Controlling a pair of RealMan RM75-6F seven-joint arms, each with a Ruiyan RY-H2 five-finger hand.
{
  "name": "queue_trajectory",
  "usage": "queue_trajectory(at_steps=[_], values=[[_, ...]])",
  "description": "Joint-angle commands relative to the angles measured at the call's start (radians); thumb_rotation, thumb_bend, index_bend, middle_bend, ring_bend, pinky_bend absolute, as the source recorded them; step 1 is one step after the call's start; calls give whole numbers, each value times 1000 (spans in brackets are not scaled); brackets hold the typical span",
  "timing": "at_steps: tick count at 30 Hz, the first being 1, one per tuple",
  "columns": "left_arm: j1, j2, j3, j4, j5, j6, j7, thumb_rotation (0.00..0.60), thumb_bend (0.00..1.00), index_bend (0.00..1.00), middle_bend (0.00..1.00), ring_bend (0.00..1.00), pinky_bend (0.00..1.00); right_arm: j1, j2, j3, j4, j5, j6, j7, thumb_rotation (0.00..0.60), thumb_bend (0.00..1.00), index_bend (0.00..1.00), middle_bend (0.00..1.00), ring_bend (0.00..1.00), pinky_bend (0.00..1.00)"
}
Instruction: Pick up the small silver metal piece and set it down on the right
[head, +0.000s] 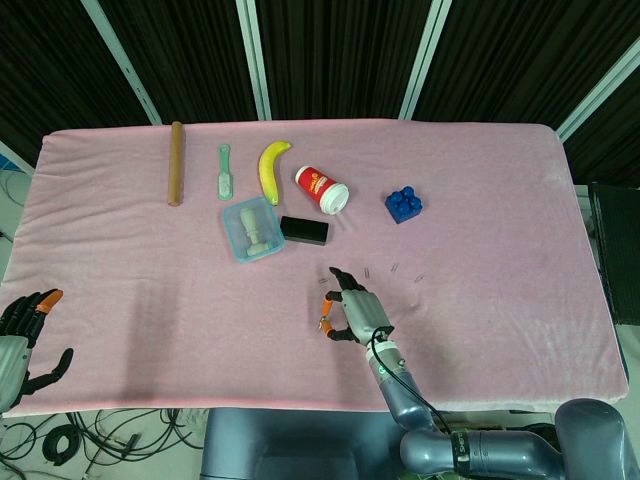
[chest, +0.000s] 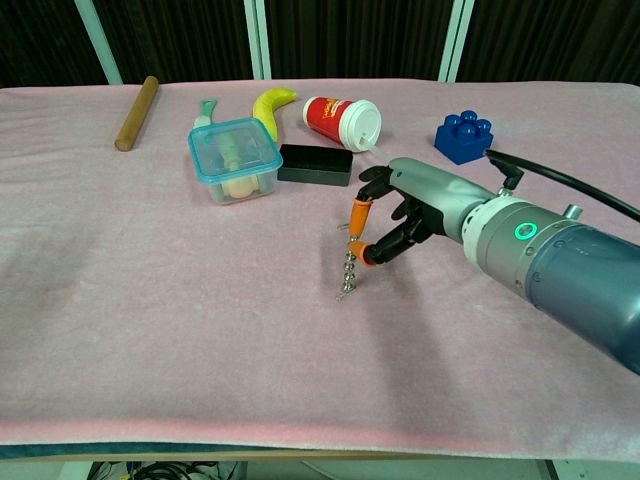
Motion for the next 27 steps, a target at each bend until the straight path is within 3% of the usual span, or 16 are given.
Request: queue_trajectory(at_steps=[1, 12, 22, 27], values=[[0, 0, 0, 0, 0, 0, 0, 600, 391, 71, 63, 0, 0, -1, 1, 4, -4, -7, 2, 5, 600, 442, 656, 0, 5, 170], [1, -1, -1, -1, -3, 1, -2, 600, 391, 70, 63, 0, 0, 35, 52, 89, 12, 18, -46, 11, 600, 442, 656, 0, 5, 170], [-1, -3, -8, -2, -22, -7, 6, 600, 392, 70, 63, 0, 0, 116, 40, 172, 157, 99, -153, 37, 600, 443, 656, 0, 5, 170], [0, -2, -9, -3, -27, -9, 8, 600, 392, 71, 63, 0, 0, 149, 13, 179, 248, 129, -199, 51, 600, 443, 656, 0, 5, 170]])
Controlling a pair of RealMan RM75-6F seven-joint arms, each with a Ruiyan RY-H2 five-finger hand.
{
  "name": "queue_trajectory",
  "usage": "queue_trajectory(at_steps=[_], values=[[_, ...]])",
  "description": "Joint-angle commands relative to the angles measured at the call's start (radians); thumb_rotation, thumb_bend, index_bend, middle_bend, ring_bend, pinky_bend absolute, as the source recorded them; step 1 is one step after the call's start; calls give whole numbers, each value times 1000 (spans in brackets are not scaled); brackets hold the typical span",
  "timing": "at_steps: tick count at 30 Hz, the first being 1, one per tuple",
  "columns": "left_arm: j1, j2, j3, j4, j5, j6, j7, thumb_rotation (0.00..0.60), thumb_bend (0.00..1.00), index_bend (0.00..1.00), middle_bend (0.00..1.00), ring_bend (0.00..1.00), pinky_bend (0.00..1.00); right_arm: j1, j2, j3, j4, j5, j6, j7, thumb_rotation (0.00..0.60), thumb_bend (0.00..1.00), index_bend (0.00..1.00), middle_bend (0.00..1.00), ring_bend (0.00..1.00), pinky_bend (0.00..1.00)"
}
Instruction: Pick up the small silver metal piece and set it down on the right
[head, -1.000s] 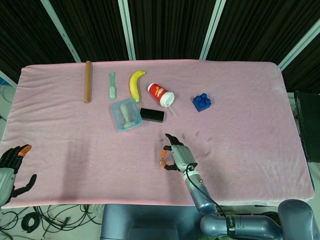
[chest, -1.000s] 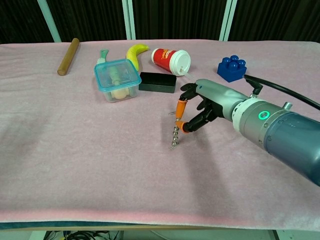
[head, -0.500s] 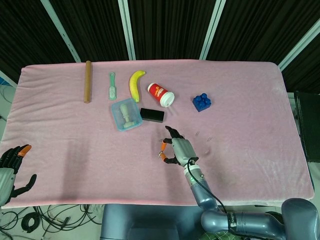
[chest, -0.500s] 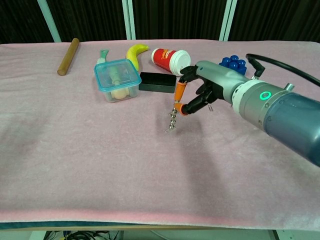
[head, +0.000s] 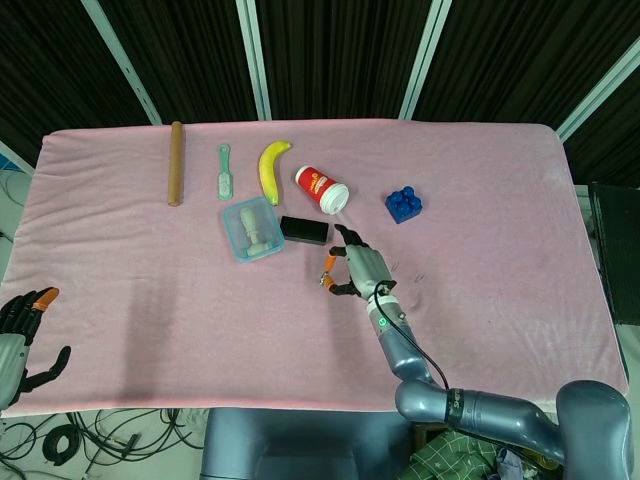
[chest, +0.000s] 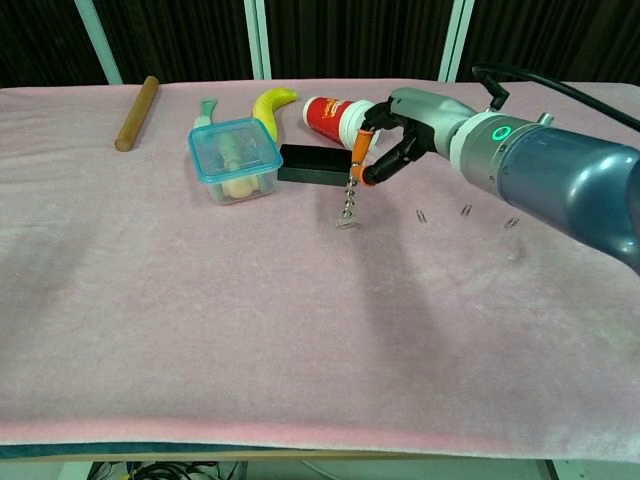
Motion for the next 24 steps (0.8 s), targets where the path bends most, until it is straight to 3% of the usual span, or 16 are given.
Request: queue_trajectory(at_steps=[1, 14, 24], values=[[0, 0, 0, 1, 1, 0, 0, 600, 392, 70, 63, 0, 0, 28, -25, 5, 61, 27, -37, 13, 600, 443, 656, 0, 5, 170], [-1, 4, 2, 1, 3, -5, -4, 600, 391, 70, 63, 0, 0, 70, -89, 7, 172, 35, -56, 44, 600, 443, 656, 0, 5, 170], [-2, 5, 2, 2, 4, -6, -8, 600, 391, 70, 63, 0, 0, 63, -71, 6, 145, 4, -37, 64, 600, 442, 662, 0, 5, 169]])
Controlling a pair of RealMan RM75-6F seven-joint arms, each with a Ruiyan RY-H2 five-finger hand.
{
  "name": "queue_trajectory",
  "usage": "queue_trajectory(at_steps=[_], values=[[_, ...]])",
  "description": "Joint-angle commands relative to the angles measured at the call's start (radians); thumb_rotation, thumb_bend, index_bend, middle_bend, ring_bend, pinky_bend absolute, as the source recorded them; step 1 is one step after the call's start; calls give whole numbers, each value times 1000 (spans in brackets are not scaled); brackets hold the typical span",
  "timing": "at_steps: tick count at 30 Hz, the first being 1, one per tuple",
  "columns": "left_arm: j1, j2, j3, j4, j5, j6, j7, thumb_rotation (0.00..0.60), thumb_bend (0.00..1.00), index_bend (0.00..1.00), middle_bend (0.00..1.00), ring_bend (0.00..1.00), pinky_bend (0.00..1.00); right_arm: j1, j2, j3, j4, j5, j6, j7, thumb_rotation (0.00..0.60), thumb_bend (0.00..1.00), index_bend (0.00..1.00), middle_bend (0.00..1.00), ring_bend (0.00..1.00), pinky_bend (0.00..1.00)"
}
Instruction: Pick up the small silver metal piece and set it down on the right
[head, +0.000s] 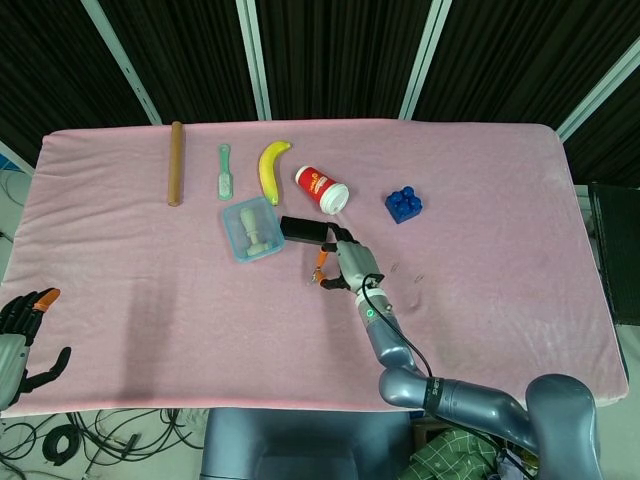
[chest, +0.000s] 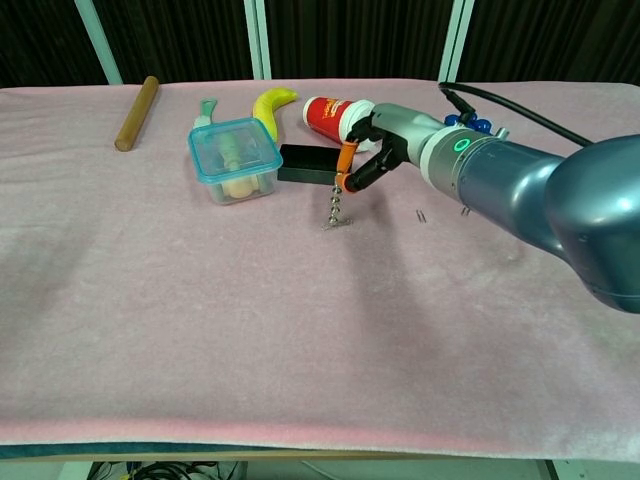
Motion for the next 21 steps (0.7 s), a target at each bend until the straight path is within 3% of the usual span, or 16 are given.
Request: queue_trajectory(at_steps=[1, 13, 21], values=[[0, 0, 0, 0, 0, 0, 0, 600, 391, 70, 63, 0, 0, -9, 17, -1, -22, -13, 15, 4, 600, 442, 662, 0, 5, 169], [2, -3, -1, -3, -2, 3, 8, 600, 391, 70, 63, 0, 0, -77, 150, -47, -161, -25, 67, -37, 600, 442, 662, 0, 5, 170], [4, -6, -2, -5, -2, 8, 19, 600, 392, 71, 63, 0, 0, -109, 206, -81, -195, -10, 68, -46, 600, 442, 662, 0, 5, 169]])
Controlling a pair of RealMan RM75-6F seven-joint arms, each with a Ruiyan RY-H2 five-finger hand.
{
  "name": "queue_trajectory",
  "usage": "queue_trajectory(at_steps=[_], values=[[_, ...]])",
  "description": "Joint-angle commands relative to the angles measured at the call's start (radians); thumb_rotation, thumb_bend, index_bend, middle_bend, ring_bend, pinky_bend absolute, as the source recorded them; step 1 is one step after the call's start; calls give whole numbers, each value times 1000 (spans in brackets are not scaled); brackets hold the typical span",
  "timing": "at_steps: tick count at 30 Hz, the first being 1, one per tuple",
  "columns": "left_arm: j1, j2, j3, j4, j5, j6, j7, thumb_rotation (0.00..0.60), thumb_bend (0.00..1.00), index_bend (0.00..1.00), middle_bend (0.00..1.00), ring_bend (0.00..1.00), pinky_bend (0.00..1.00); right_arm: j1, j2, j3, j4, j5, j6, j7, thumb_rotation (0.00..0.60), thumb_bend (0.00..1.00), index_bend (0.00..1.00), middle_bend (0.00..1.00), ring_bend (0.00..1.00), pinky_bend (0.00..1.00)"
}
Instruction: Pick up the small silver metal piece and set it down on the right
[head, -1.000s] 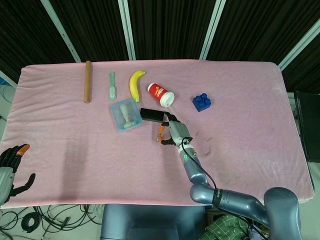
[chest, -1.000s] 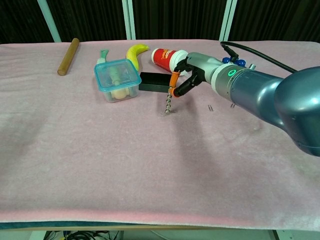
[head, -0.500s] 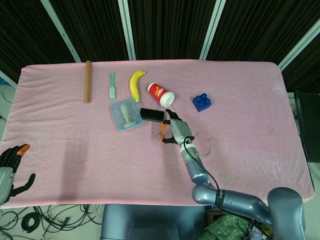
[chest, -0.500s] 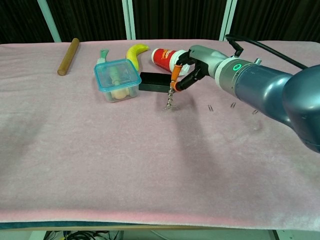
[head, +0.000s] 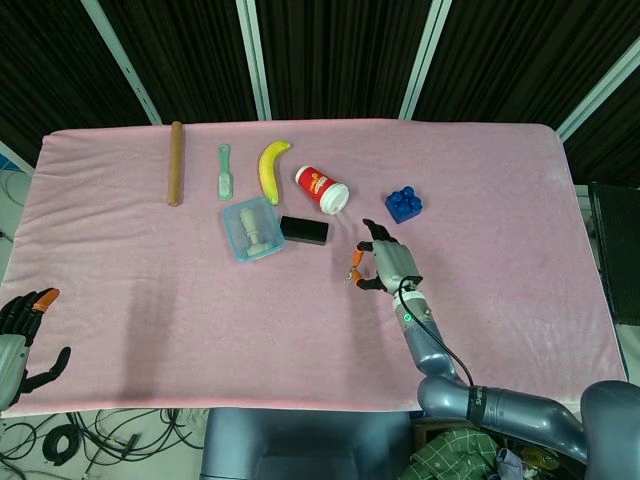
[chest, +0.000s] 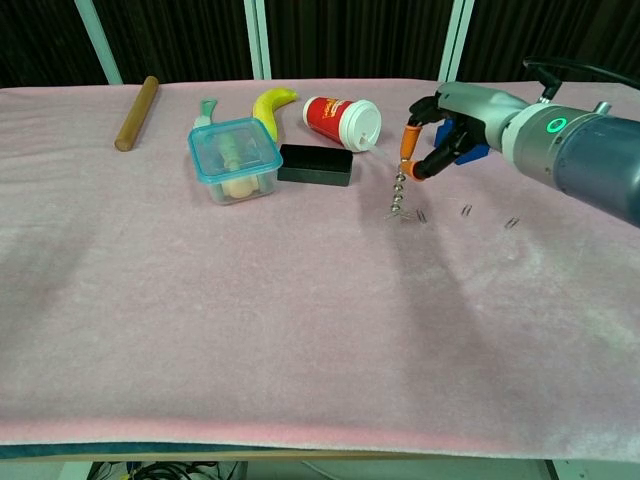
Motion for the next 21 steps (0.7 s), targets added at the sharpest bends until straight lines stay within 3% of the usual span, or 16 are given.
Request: queue_trajectory(at_steps=[1, 21], values=[[0, -1, 0, -1, 0, 1, 3, 600, 391, 71, 63, 0, 0, -6, 7, -5, 6, 8, -5, 7, 600, 442, 662, 0, 5, 169], [0, -1, -1, -1, -2, -2, 3, 600, 391, 70, 63, 0, 0, -3, -16, 1, 135, 21, -60, 83, 600, 443, 662, 0, 5, 170]])
